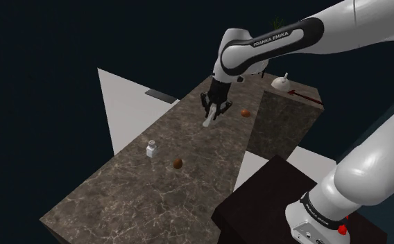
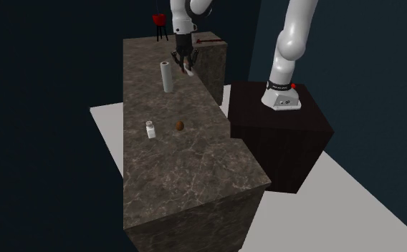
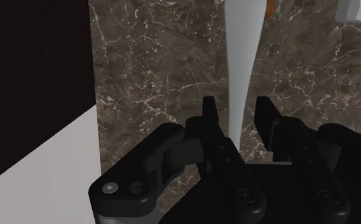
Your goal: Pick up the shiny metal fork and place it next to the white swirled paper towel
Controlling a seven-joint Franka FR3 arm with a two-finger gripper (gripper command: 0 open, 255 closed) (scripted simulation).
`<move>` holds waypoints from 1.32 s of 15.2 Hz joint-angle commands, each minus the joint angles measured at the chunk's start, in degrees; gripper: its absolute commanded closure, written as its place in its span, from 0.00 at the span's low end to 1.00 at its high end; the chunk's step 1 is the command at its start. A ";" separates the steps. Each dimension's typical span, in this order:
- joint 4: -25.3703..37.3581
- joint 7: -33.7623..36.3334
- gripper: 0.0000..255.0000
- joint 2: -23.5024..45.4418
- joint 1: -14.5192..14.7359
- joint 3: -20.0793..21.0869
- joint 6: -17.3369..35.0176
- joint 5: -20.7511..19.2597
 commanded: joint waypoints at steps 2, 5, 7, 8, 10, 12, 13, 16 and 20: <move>0.76 -4.08 1.00 0.70 -2.13 -2.23 -0.63 -0.53; 2.34 -7.88 1.00 1.90 -4.25 -4.36 -1.56 -1.16; 3.73 -10.34 1.00 2.95 -5.64 -5.72 -2.23 -1.57; 4.52 -11.55 1.00 3.55 -6.32 -6.39 -2.58 -1.77; 6.29 -13.93 1.00 4.89 -7.68 -7.69 -3.33 -2.15; 8.33 -16.25 1.00 6.41 -9.03 -8.91 -4.14 -2.49; 9.45 -17.39 1.00 7.23 -9.70 -9.51 -4.57 -2.64; 13.21 -20.73 1.00 9.98 -11.69 -11.17 -5.99 -3.01; 19.21 -24.97 1.00 14.24 -14.34 -13.13 -8.21 -3.30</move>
